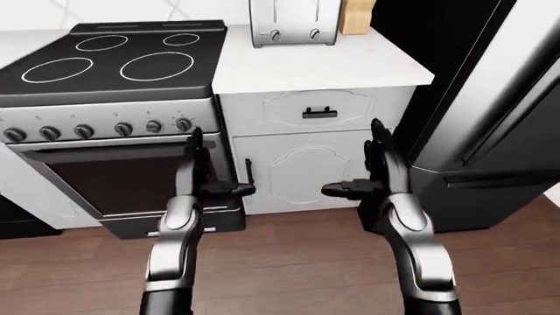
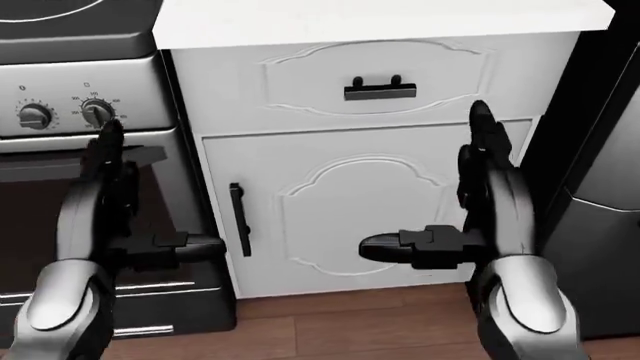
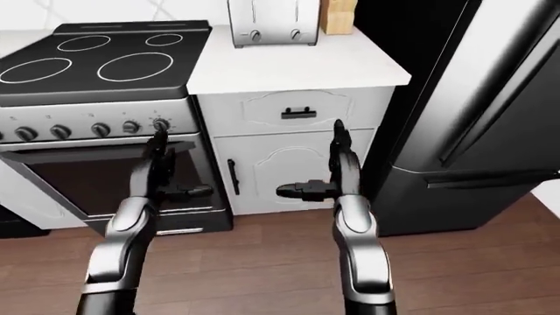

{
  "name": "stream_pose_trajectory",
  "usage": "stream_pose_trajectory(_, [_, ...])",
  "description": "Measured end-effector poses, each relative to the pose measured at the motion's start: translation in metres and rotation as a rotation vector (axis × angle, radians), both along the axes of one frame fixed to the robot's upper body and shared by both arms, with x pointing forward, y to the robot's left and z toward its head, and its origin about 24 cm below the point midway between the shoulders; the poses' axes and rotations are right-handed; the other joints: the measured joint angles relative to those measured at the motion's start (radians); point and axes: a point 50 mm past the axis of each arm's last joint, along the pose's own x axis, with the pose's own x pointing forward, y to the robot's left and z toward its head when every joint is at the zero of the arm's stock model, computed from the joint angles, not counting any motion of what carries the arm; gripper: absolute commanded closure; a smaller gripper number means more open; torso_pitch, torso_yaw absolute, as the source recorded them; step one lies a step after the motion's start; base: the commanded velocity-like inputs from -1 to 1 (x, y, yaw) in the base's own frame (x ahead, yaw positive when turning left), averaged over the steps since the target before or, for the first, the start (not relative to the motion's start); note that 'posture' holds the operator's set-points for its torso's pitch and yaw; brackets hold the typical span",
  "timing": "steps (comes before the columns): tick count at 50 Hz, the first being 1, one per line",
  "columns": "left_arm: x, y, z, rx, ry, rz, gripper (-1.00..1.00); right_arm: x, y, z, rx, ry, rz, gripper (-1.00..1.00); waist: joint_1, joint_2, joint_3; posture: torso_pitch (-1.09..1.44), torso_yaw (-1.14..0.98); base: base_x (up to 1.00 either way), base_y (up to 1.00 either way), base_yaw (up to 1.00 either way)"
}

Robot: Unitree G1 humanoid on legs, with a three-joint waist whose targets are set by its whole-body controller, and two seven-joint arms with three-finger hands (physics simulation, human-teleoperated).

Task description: Push down the lever of the toaster to turn it on.

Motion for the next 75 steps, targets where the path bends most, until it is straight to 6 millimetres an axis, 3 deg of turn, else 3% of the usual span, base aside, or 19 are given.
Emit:
stream_pose_trajectory(6, [0.026, 0.006, 0.06, 0.01, -0.078, 0.004, -1.0, 0.02, 0.013, 0.054, -0.06, -0.048, 0.037, -1.0, 0.001, 0.006, -0.001, 0.0, 0.0, 0.0, 0.0, 0.0])
stream_pose_trajectory(10, [0.036, 0.011, 0.08, -0.02, -0.091, 0.016, -1.0, 0.024, 0.014, 0.095, -0.057, -0.108, 0.061, -1.0, 0.002, 0.006, 0.002, 0.0, 0.0, 0.0, 0.0, 0.0])
stream_pose_trajectory(15, [0.043, 0.019, 0.108, -0.055, -0.103, 0.03, -1.0, 0.032, 0.019, 0.124, -0.042, -0.12, 0.088, -1.0, -0.003, 0.003, 0.016, 0.0, 0.0, 0.0, 0.0, 0.0])
stream_pose_trajectory(18, [0.039, 0.027, 0.131, -0.07, -0.151, 0.043, -1.0, 0.037, 0.022, 0.141, -0.015, -0.136, 0.099, -1.0, -0.005, 0.007, 0.023, 0.0, 0.0, 0.0, 0.0, 0.0])
stream_pose_trajectory(21, [0.029, 0.032, 0.146, -0.065, -0.199, 0.052, -1.0, 0.037, 0.02, 0.145, 0.004, -0.157, 0.088, -1.0, -0.002, 0.009, 0.024, 0.0, 0.0, 0.0, 0.0, 0.0])
stream_pose_trajectory(24, [0.021, 0.032, 0.159, -0.075, -0.231, 0.057, -1.0, 0.026, 0.019, 0.152, 0.011, -0.171, 0.09, -1.0, 0.001, 0.011, 0.033, 0.0, 0.0, 0.0, 0.0, 0.0])
stream_pose_trajectory(27, [0.014, 0.031, 0.169, -0.08, -0.245, 0.056, -1.0, 0.01, 0.019, 0.173, 0.014, -0.214, 0.101, -1.0, 0.001, 0.013, 0.042, 0.0, 0.0, 0.0, 0.0, 0.0])
stream_pose_trajectory(30, [0.011, 0.026, 0.174, -0.077, -0.247, 0.042, -1.0, 0.002, 0.016, 0.187, 0.043, -0.258, 0.098, -1.0, 0.001, 0.01, 0.038, 0.0, 0.0, 0.0, 0.0, 0.0])
stream_pose_trajectory(40, [0.018, 0.016, 0.161, -0.079, -0.194, 0.001, -1.0, 0.008, 0.009, 0.176, 0.048, -0.193, 0.055, -1.0, 0.007, 0.008, 0.047, 0.0, 0.0, 0.0, 0.0, 0.43])
stream_pose_trajectory(44, [0.016, 0.023, 0.163, -0.081, -0.204, 0.027, -1.0, 0.006, 0.016, 0.179, 0.043, -0.207, 0.078, -1.0, 0.025, 0.0, 0.049, 0.0, 0.0, 0.0, 0.0, 0.72])
stream_pose_trajectory(49, [0.011, 0.032, 0.173, -0.083, -0.255, 0.074, -1.0, 0.004, 0.024, 0.184, 0.044, -0.239, 0.125, -1.0, 0.026, 0.007, 0.05, 0.0, 0.0, 0.0, 0.0, 0.0])
stream_pose_trajectory(57, [0.019, 0.02, 0.157, -0.083, -0.184, 0.022, -1.0, 0.007, 0.015, 0.179, 0.06, -0.223, 0.078, -1.0, 0.007, 0.022, 0.06, 0.0, 0.0, 0.08, 0.0, 0.0])
stream_pose_trajectory(60, [0.018, 0.022, 0.159, -0.089, -0.184, 0.026, -1.0, 0.005, 0.016, 0.181, 0.055, -0.234, 0.083, -1.0, 0.006, 0.008, 0.069, 0.0, 0.0, 0.3, 0.0, 0.0])
stream_pose_trajectory(63, [0.013, 0.024, 0.171, -0.09, -0.231, 0.03, -1.0, 0.002, 0.02, 0.186, 0.056, -0.264, 0.104, -1.0, 0.007, -0.018, 0.061, 0.0, 0.0, 0.3, 0.0, 0.0])
stream_pose_trajectory(64, [0.012, 0.024, 0.173, -0.091, -0.245, 0.03, -1.0, 0.002, 0.021, 0.186, 0.055, -0.269, 0.109, -1.0, 0.006, -0.023, 0.059, 0.0, 0.0, 0.3, 0.0, 0.0])
stream_pose_trajectory(66, [0.011, 0.021, 0.175, -0.092, -0.258, 0.018, -1.0, 0.001, 0.017, 0.186, 0.058, -0.269, 0.101, -1.0, -0.004, -0.007, 0.058, 0.0, 0.0, 0.3, 0.0, 0.0])
stream_pose_trajectory(69, [0.011, 0.016, 0.175, -0.089, -0.246, -0.006, -1.0, 0.004, 0.012, 0.184, 0.063, -0.255, 0.075, -1.0, -0.001, -0.029, 0.047, 0.0, 0.0, 0.3, 0.0, 0.0])
stream_pose_trajectory(71, [0.011, 0.017, 0.175, -0.091, -0.244, -0.005, -1.0, 0.003, 0.012, 0.186, 0.061, -0.263, 0.075, -1.0, 0.001, -0.022, 0.045, 0.0, 0.0, 0.3, 0.0, 0.0])
stream_pose_trajectory(75, [0.011, 0.019, 0.175, -0.098, -0.245, 0.007, -1.0, 0.002, 0.014, 0.186, 0.06, -0.272, 0.086, -1.0, -0.01, 0.018, 0.053, 0.0, 0.0, 0.3, 0.0, 0.0])
